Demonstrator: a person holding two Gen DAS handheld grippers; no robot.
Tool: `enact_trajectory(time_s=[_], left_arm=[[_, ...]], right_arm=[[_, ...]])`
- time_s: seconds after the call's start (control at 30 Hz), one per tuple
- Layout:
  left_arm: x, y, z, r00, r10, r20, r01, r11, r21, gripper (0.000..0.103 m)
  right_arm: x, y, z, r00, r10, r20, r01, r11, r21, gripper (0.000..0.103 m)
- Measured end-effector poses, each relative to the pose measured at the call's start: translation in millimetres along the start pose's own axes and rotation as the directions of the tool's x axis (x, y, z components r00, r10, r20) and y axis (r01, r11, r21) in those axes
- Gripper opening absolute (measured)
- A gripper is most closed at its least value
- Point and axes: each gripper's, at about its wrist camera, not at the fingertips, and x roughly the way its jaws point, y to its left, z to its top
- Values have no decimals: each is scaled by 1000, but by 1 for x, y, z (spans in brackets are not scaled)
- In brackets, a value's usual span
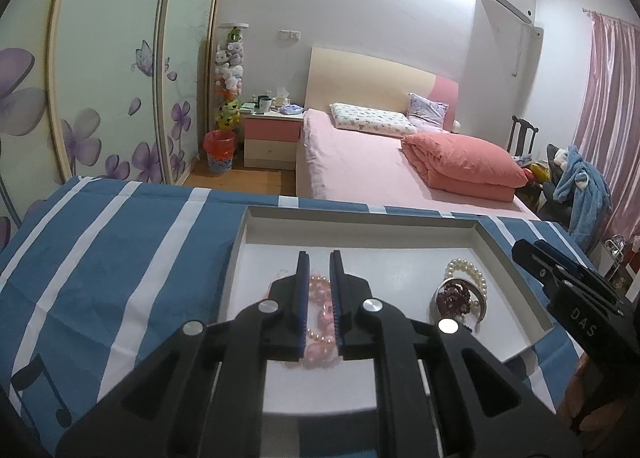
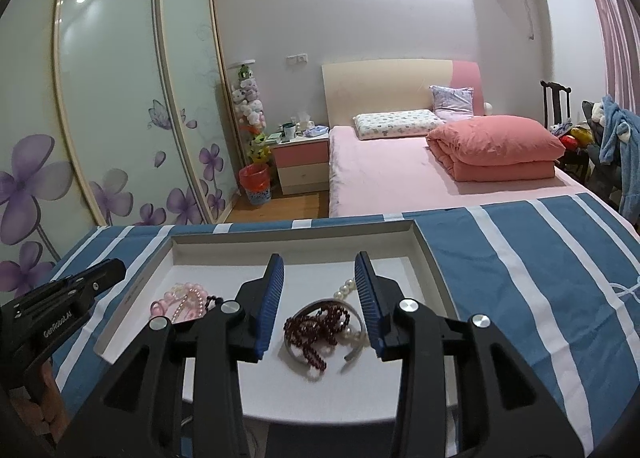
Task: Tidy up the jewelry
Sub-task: 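Carry the strand and pearl bracelet into the gray tray and open both tools, then grasp a white pearl earring with the right tool while the left tool moves to the silver ring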
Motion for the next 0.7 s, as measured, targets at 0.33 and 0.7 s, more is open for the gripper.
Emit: enact_trajectory(time_s=[0.33, 0.7], left_arm=[[-22, 8, -9, 1000, -9, 5, 9, 1000, 0, 12], [-78, 21, -46, 999, -45, -19, 45, 999, 10, 21]], right_arm=[[-26, 9, -12, 1000, 24, -12, -25, 999, -41, 38], [-75, 17, -60, 979, 130, -160, -149, 982, -115, 38]])
